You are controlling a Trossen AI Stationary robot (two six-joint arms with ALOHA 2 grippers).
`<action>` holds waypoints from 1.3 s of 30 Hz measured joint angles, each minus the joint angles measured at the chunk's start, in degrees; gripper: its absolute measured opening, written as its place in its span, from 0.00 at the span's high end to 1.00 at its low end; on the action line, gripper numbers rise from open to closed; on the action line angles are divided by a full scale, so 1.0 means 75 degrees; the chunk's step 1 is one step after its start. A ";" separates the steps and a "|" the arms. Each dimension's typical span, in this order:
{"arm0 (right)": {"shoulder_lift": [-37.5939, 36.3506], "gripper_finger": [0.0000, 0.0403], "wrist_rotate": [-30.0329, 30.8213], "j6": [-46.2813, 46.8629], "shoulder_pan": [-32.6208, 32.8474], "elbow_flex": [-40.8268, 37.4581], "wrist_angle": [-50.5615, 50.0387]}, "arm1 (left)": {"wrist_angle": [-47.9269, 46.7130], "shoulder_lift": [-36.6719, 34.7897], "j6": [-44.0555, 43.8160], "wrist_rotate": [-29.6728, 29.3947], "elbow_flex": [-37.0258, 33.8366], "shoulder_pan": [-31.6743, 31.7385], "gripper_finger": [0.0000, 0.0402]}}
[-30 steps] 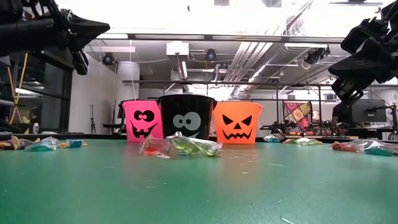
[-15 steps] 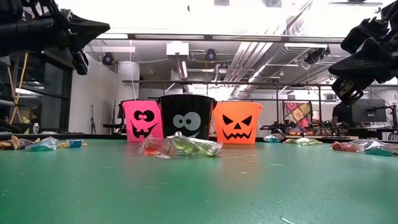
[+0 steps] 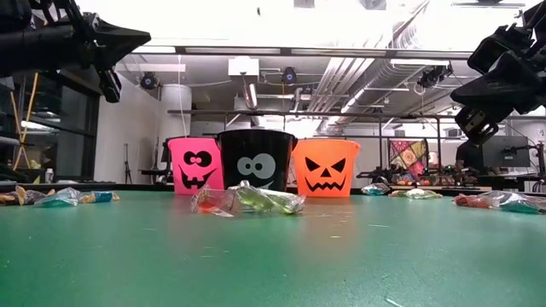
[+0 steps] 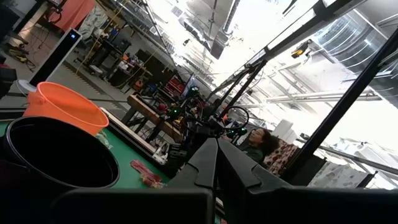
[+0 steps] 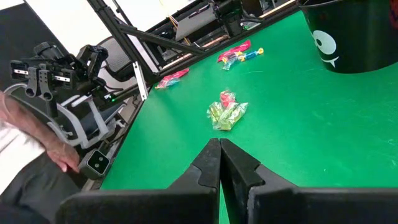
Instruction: Sort candy by brand, put in halloween buckets
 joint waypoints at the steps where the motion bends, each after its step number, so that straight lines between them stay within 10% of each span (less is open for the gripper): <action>1: -0.0002 1.00 -0.0001 0.0000 -0.0001 0.0000 -0.0002 | 0.0000 -0.0001 0.0000 0.0000 -0.0001 0.0000 1.00; 28: 0.0000 1.00 0.0055 -0.0176 0.0000 0.0000 0.0145 | -0.0002 0.0002 0.0002 0.0000 0.0001 0.0000 1.00; 39: 0.0051 1.00 0.1077 0.2882 -0.0013 0.0000 0.1944 | -0.0002 0.0002 0.0001 0.0000 -0.0001 0.0000 1.00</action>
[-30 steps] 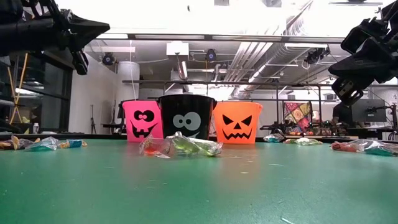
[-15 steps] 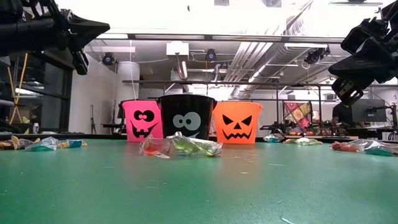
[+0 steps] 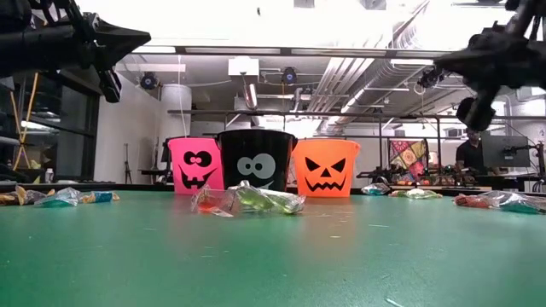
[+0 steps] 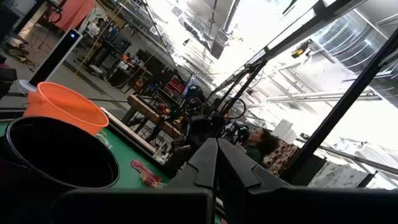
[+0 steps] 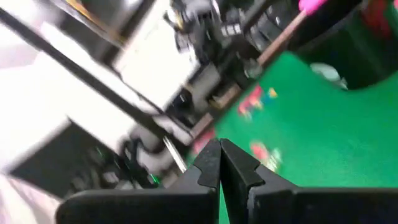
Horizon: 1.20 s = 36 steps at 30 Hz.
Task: Sort candy by brand, put in halloween buckets
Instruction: Put the orange candy into the black bucket
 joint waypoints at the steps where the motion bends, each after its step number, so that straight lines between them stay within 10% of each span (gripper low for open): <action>1: 0.0035 1.00 0.0089 0.0059 0.0001 0.0000 0.0374 | -0.0001 -0.0003 0.0001 0.0000 0.0003 0.0000 1.00; 6: 0.0690 0.94 0.0471 -0.0639 -0.0001 0.0821 0.0577 | -0.0076 -0.0003 0.0001 0.0000 0.0003 0.0003 1.00; 15: 0.4248 0.57 0.1261 -0.1871 -0.0473 0.4887 -0.6049 | -0.0170 0.0000 0.0001 0.0000 0.0002 0.0000 1.00; 23: 0.7254 0.42 0.0650 0.1446 -0.1257 0.6512 -1.0380 | -0.0170 0.0000 0.0001 0.0000 0.0002 0.0000 1.00; 36: 0.8394 0.44 -0.0425 0.2940 -0.2044 0.5227 -0.9757 | -0.0167 -0.0002 -0.0001 0.0000 0.0000 0.0000 1.00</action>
